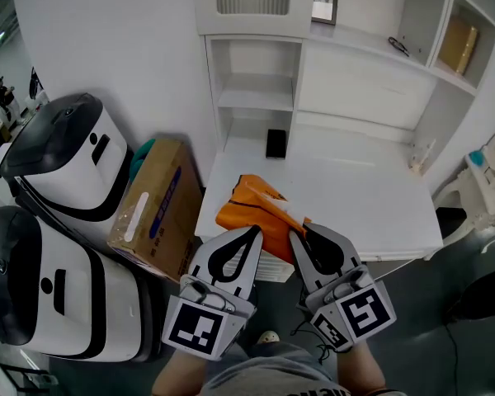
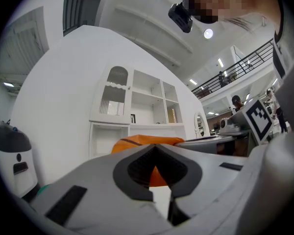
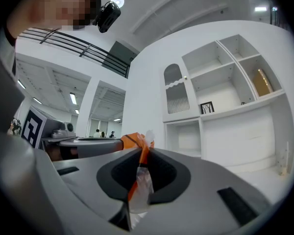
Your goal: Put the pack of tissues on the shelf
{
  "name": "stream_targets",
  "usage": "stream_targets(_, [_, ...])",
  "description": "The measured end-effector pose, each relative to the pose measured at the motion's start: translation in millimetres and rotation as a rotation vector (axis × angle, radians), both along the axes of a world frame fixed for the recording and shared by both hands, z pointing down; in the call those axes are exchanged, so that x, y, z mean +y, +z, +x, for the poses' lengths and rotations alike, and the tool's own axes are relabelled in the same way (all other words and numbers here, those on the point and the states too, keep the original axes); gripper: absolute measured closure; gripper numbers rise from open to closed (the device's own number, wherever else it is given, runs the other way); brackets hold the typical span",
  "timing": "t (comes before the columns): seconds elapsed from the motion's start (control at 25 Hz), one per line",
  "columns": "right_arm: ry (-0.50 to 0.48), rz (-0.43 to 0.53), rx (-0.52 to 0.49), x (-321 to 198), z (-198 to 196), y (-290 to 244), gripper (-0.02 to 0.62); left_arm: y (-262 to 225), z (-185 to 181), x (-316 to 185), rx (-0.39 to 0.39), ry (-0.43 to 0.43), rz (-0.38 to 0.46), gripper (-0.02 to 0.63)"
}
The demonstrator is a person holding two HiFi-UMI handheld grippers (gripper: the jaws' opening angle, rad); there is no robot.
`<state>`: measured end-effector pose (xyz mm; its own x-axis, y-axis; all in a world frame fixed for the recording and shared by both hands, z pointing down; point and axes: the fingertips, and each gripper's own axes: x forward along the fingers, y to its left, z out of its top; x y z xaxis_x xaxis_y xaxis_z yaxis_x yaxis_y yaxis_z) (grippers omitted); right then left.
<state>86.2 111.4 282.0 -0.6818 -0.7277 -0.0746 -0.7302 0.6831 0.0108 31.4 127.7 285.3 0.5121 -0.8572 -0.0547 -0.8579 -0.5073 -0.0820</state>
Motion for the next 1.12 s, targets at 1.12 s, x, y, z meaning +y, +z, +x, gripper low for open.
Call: stream_targets(1.12, [0.069, -0.020, -0.020, -53.8, 16.8, 1.6, 0.554, 0.5, 10.5, -56.0, -0.014, 0.043, -0.015, 0.566])
